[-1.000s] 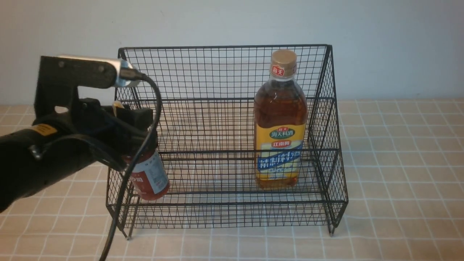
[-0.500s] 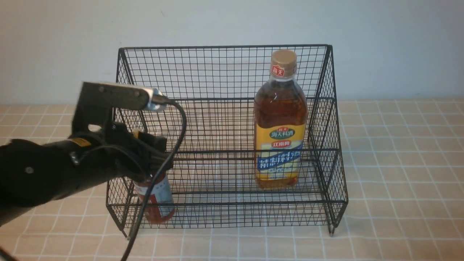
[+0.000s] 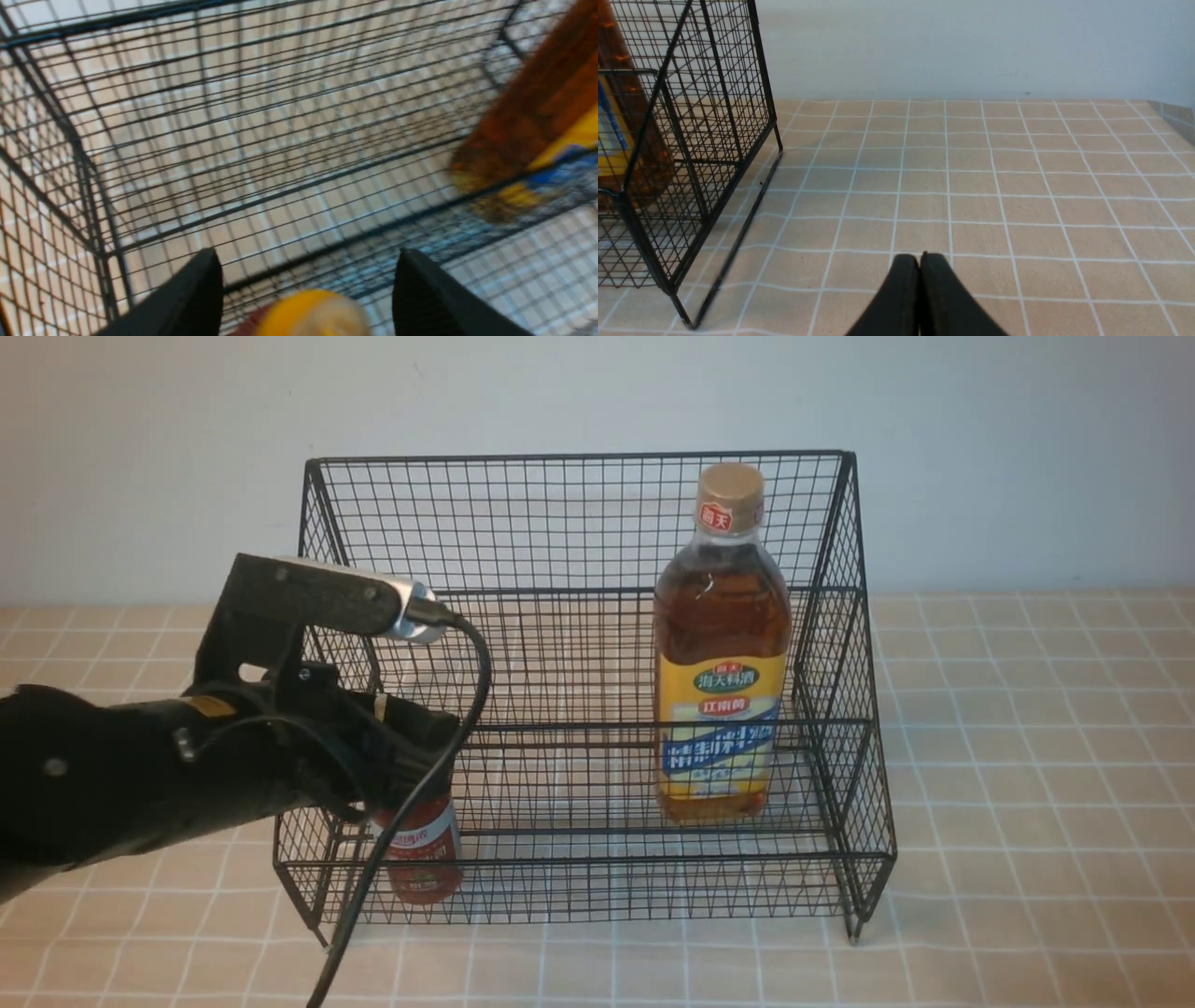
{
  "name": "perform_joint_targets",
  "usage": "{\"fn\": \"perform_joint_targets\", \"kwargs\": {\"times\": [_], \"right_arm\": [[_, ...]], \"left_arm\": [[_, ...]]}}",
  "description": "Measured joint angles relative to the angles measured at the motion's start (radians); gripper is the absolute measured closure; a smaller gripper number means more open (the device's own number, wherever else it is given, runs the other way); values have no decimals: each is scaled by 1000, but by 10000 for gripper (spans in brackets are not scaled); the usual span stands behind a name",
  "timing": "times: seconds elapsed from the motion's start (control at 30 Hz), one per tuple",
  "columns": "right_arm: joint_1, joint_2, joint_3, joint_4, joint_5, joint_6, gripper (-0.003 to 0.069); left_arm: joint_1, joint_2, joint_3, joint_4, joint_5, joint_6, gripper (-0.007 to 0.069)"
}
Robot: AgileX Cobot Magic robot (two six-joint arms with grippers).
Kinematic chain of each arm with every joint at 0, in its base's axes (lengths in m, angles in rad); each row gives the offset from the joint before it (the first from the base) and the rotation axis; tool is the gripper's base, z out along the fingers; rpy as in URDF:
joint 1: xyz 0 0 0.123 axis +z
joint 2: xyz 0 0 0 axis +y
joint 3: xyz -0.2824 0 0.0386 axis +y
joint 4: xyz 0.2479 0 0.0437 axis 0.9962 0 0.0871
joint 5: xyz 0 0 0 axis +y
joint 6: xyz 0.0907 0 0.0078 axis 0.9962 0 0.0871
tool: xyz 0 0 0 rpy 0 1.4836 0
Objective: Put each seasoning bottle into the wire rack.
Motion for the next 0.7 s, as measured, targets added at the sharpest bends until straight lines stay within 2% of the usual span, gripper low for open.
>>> {"fn": "perform_joint_targets", "kwargs": {"times": [0.17, 0.23, 0.3, 0.4, 0.43, 0.57, 0.7], "right_arm": [[0, 0, 0, 0, 0, 0, 673], [0, 0, 0, 0, 0, 0, 673], [0, 0, 0, 0, 0, 0, 673], [0, 0, 0, 0, 0, 0, 673], [0, 0, 0, 0, 0, 0, 673], [0, 0, 0, 0, 0, 0, 673], [0, 0, 0, 0, 0, 0, 673]], "left_arm": [[0, -130, 1, 1, 31, 0, 229], [0, -242, 1, 2, 83, 0, 331], [0, -306, 1, 8, 117, 0, 393], [0, -454, 5, 42, 235, -11, 575], [0, -501, 11, 49, 270, -29, 600], [0, -672, 42, 62, 352, -120, 631], [0, -796, 66, 68, 377, -147, 631]]}}
